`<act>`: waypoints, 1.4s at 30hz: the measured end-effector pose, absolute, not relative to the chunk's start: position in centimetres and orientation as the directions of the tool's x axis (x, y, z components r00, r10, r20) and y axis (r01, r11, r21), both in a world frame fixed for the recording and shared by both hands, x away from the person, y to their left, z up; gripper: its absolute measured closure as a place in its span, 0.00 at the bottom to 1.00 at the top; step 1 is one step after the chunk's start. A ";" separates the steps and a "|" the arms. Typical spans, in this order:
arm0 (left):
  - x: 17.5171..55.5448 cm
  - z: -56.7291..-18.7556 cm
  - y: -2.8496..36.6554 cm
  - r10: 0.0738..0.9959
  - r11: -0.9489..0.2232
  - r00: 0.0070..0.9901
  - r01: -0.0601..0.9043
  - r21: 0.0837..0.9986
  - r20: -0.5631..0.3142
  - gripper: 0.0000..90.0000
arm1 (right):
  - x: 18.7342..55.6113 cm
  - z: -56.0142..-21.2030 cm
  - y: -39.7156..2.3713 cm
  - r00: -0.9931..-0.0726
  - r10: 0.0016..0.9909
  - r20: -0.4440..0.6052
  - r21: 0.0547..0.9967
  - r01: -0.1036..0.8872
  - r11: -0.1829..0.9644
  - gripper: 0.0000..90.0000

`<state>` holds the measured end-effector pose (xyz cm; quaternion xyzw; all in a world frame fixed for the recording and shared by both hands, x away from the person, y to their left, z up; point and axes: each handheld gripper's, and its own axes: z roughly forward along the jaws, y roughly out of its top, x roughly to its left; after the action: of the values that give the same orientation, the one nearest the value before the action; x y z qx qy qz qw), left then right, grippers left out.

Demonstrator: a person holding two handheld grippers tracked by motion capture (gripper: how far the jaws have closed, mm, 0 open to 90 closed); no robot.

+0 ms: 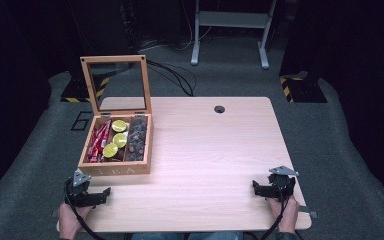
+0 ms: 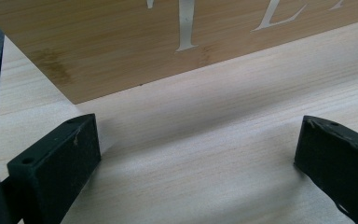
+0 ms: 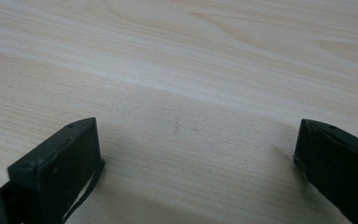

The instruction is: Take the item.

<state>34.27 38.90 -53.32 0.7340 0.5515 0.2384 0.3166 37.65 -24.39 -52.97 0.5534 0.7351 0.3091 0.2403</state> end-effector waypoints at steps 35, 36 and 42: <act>33.6 -44.5 37.8 0.929 -0.247 0.369 0.560 0.791 0.028 0.01 | 37.8 -53.0 -24.3 -0.263 0.965 0.004 0.724 0.667 0.179 0.00; 34.1 -43.8 37.6 0.925 -0.255 0.379 0.549 0.796 0.035 0.01 | 37.8 -53.0 -24.3 -0.264 0.965 0.004 0.724 0.667 0.179 0.00; 36.1 -42.3 37.2 0.915 -0.267 0.403 0.536 0.801 0.035 0.02 | 37.8 -53.0 -24.3 -0.263 0.965 0.004 0.724 0.667 0.178 0.00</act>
<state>36.15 37.22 -42.32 0.7529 0.4816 0.2581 0.3668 37.77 -24.26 -53.01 0.5588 0.7300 0.3140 0.2373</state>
